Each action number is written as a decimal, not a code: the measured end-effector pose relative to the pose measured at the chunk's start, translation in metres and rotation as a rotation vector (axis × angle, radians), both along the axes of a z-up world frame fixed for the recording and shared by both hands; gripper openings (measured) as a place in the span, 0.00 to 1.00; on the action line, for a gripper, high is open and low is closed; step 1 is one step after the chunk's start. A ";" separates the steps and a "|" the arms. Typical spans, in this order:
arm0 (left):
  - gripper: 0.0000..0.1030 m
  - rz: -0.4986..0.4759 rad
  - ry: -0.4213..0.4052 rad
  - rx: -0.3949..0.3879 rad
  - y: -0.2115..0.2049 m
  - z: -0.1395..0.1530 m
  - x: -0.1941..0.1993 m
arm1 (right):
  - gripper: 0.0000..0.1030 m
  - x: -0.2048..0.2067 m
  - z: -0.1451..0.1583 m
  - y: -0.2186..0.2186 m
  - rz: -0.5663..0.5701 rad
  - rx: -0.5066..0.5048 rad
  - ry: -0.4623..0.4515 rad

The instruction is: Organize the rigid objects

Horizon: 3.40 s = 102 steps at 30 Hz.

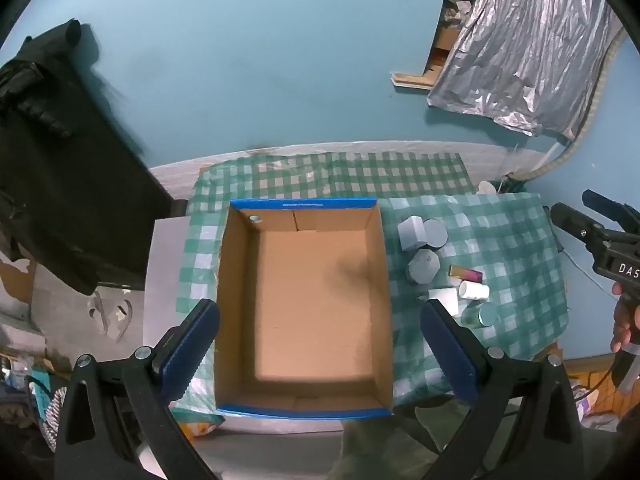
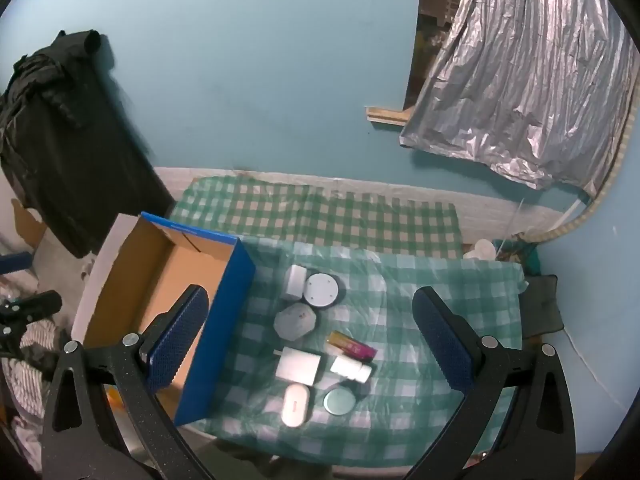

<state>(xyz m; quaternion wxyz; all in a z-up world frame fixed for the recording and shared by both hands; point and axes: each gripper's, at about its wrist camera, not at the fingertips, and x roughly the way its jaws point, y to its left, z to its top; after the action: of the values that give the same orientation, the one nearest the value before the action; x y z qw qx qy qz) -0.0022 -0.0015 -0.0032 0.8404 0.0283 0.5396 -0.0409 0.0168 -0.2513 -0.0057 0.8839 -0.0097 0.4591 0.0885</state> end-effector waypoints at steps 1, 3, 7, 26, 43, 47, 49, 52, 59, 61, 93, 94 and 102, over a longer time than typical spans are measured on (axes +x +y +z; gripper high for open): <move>0.98 -0.002 0.001 -0.001 -0.001 0.000 0.000 | 0.99 0.000 0.000 0.000 0.001 0.001 0.000; 0.98 -0.010 0.003 -0.002 -0.001 -0.001 0.001 | 0.99 0.000 -0.001 0.000 -0.001 -0.003 0.002; 0.98 -0.015 -0.010 0.003 -0.003 0.002 0.001 | 0.99 0.000 0.002 0.000 0.004 -0.003 0.002; 0.98 -0.034 0.008 -0.013 -0.012 -0.005 0.001 | 0.99 -0.001 -0.004 -0.001 0.013 -0.006 0.011; 0.98 -0.035 0.009 0.003 -0.015 -0.006 0.000 | 0.99 -0.003 -0.005 -0.006 0.016 -0.004 0.016; 0.98 -0.035 0.010 0.006 -0.016 -0.006 0.000 | 0.99 -0.002 -0.005 -0.005 0.017 -0.005 0.017; 0.98 -0.033 0.011 0.005 -0.014 -0.007 0.000 | 0.99 -0.002 -0.005 -0.005 0.019 -0.006 0.019; 0.98 -0.033 0.011 0.003 -0.013 -0.008 0.000 | 0.99 -0.002 -0.005 -0.005 0.016 -0.005 0.020; 0.98 -0.035 0.012 0.006 -0.013 -0.008 -0.001 | 0.99 -0.001 -0.005 -0.003 0.017 -0.007 0.022; 0.98 -0.034 0.012 0.005 -0.013 -0.008 0.000 | 0.99 -0.003 -0.006 -0.004 0.017 -0.006 0.022; 0.98 0.013 0.075 0.100 0.054 -0.054 0.000 | 0.99 0.006 -0.030 0.003 0.029 -0.019 0.116; 0.98 0.014 0.074 0.103 0.060 -0.059 0.000 | 0.99 0.006 -0.033 0.001 0.027 -0.019 0.123; 0.96 0.035 0.119 0.128 0.106 -0.099 0.002 | 0.99 0.006 -0.064 -0.009 0.012 -0.033 0.188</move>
<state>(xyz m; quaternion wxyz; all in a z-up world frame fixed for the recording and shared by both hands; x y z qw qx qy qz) 0.0002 0.1040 -0.1023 0.8040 0.0699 0.5904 0.0069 0.0231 -0.2599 -0.0698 0.8360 -0.0188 0.5414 0.0868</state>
